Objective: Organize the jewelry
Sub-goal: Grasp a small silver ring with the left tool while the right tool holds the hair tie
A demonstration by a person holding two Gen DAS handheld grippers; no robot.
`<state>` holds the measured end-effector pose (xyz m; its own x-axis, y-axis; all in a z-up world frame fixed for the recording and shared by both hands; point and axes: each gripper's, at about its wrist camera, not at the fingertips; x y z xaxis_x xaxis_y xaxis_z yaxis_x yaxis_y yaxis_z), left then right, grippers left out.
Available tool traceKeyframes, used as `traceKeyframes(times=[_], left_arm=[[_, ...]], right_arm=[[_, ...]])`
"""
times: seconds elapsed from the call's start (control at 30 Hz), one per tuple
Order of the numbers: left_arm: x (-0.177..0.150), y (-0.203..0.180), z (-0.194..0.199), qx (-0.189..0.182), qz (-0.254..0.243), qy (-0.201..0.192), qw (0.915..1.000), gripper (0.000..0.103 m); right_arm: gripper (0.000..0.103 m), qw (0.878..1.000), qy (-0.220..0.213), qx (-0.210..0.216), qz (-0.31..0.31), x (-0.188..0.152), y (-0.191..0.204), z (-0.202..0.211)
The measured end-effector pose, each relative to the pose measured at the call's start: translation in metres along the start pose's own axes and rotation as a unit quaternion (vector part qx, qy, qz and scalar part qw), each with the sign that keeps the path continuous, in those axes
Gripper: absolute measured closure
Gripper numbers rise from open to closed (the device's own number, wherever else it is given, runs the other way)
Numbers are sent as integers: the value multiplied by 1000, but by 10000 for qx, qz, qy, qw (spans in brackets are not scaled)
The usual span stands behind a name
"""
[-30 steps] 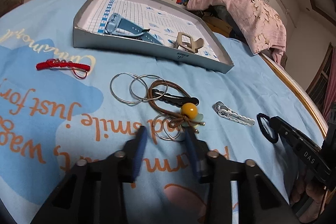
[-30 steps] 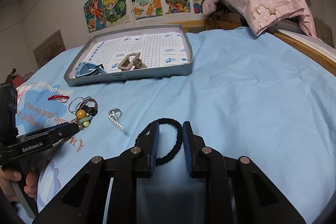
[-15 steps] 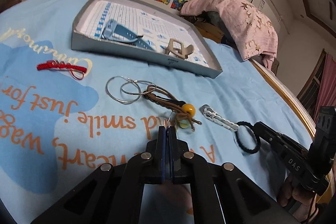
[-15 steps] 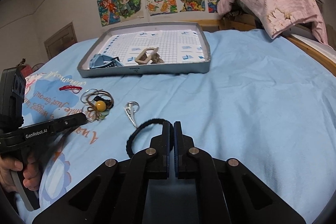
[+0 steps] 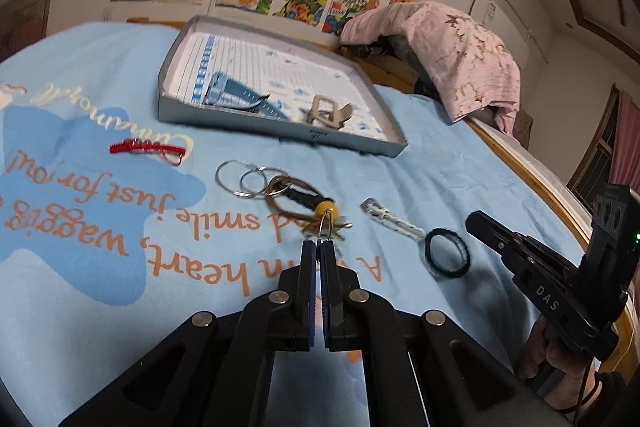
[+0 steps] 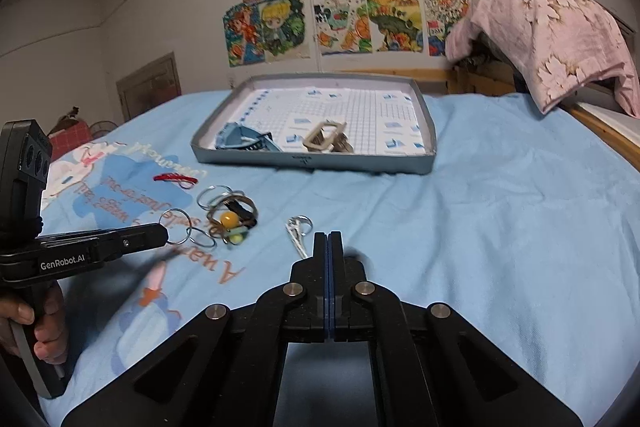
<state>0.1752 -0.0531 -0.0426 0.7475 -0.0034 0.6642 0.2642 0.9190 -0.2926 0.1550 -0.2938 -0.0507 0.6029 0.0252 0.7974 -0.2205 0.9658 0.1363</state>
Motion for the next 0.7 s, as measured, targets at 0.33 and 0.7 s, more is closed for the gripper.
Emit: traceKeyframes(times=[0.33, 0.7], left_arm=[[-1, -6, -1, -130, -97, 54, 9999, 100], [-5, -2, -13, -134, 7, 258, 9996, 100]], right_arm=[[103, 9989, 225, -102, -401, -1, -14, -2], [101, 9934, 905, -209, -672, -7, -23, -28]])
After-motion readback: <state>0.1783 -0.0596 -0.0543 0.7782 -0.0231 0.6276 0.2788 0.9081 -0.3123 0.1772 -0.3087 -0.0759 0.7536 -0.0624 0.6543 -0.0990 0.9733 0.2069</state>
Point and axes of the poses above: each gripper's, at about its wrist camera, not at the fingertips, and z roughly against the way its jaws point, y to its left, x to its top, and after that the axes turned 10 degrees about y, right-handed
